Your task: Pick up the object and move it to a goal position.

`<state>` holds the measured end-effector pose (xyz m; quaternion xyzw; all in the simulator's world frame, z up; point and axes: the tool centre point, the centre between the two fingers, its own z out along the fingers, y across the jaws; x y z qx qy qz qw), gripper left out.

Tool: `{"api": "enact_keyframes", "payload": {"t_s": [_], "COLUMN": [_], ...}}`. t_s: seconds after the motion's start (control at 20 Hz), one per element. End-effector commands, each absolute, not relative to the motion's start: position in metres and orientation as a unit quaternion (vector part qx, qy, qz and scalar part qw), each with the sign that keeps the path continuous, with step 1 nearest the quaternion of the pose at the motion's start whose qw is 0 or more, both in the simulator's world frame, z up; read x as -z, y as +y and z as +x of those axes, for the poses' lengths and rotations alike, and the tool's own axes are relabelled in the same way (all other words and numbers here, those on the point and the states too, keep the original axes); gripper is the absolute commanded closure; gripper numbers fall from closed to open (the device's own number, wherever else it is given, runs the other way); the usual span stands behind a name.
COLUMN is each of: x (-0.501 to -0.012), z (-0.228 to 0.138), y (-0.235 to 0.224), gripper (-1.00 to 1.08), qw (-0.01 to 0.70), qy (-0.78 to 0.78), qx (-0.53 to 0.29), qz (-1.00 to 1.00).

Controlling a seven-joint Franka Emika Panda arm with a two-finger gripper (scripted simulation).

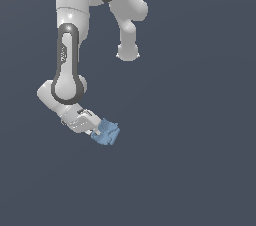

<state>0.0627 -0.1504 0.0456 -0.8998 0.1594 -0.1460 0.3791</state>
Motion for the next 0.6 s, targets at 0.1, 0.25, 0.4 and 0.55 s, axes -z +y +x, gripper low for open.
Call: {"api": "enact_keyframes", "payload": {"t_s": [0.1, 0.25, 0.4, 0.55], "x": [-0.051, -0.056, -0.062, -0.070], "z": [0.070, 0.078, 0.088, 0.099], "y": [-0.155, -0.161, -0.167, -0.175], "gripper": [1.08, 1.08, 1.08, 1.08], "qw": [0.379, 0.379, 0.378, 0.378], "qy": [0.159, 0.159, 0.159, 0.159], "qx": [0.146, 0.146, 0.145, 0.145], "qz": [-0.900, -0.900, -0.900, -0.900]}}
